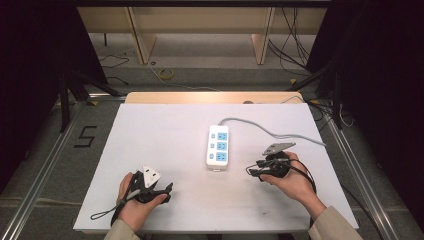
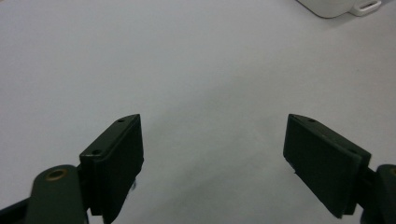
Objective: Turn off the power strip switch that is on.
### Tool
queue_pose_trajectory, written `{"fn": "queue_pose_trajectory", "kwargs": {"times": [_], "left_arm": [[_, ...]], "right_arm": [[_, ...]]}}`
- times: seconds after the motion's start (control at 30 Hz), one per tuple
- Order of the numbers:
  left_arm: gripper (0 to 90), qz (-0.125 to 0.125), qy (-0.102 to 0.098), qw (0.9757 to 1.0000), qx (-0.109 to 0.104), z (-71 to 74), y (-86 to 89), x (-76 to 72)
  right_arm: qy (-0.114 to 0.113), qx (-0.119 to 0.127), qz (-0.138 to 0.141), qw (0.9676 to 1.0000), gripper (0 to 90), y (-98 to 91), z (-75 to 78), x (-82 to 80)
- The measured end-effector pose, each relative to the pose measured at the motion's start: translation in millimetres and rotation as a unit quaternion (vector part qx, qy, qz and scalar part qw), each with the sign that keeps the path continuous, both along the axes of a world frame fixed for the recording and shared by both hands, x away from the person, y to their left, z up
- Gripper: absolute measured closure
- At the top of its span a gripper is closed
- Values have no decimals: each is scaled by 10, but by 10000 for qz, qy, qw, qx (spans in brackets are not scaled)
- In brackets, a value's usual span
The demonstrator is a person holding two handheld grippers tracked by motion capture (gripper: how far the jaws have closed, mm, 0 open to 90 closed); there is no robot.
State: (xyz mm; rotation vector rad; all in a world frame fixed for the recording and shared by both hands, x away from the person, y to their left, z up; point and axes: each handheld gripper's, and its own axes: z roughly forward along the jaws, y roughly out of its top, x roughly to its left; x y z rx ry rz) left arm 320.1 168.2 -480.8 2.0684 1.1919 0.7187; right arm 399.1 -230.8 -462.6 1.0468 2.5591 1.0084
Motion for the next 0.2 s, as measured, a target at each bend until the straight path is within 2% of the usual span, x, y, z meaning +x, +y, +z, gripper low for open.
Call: {"fn": "queue_pose_trajectory", "kwargs": {"times": [0.2], "left_arm": [[198,4,19,10000,32,-7,15,3]], "right_arm": [[-98,84,-49,9999,506,-50,-4,-36]]}}
